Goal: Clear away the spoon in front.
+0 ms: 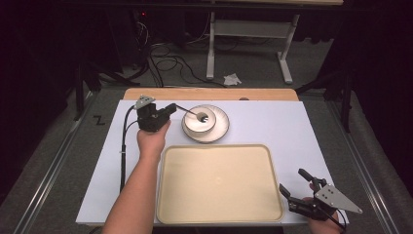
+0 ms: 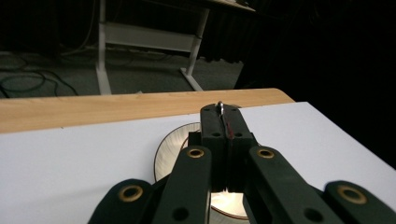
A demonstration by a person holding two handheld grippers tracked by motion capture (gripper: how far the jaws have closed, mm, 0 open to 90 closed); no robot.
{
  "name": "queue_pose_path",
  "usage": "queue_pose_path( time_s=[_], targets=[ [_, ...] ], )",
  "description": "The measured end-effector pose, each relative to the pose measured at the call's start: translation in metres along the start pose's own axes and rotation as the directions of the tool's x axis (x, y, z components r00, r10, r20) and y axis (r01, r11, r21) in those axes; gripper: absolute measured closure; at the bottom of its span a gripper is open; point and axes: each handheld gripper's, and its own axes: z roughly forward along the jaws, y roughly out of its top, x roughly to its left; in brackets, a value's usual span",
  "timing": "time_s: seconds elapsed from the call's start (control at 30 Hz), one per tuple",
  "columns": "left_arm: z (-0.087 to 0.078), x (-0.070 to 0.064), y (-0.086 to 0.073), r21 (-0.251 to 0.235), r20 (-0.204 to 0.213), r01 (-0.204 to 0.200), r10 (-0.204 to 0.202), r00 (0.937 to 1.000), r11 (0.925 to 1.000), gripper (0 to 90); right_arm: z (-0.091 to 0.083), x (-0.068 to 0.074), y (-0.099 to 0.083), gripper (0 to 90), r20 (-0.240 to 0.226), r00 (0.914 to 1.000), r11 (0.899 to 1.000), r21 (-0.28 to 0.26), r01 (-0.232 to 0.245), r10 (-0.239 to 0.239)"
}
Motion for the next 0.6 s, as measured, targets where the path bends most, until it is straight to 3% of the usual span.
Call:
queue_pose_path(
  time_s=[0.2,0.37,0.6],
  targets=[
    [-0.013,-0.013,0.001,-0.031,-0.016,-0.07,0.07,0.9974,0.997,89.9,0.0,0.001,0.001,16.1,-0.006,1.0,1.0,-0.002,-0.001,0.001],
    [-0.036,-0.024,0.002,-0.08,-0.023,-0.129,0.128,0.9915,0.9884,89.9,0.0,0.001,0.001,16.1,-0.006,1.0,1.0,-0.005,0.001,-0.001],
    [-0.058,-0.032,-0.003,-0.114,-0.006,-0.131,0.131,0.9914,0.9848,89.9,-0.001,0.001,0.002,16.2,-0.004,1.0,1.0,-0.012,0.006,-0.006]
  ],
)
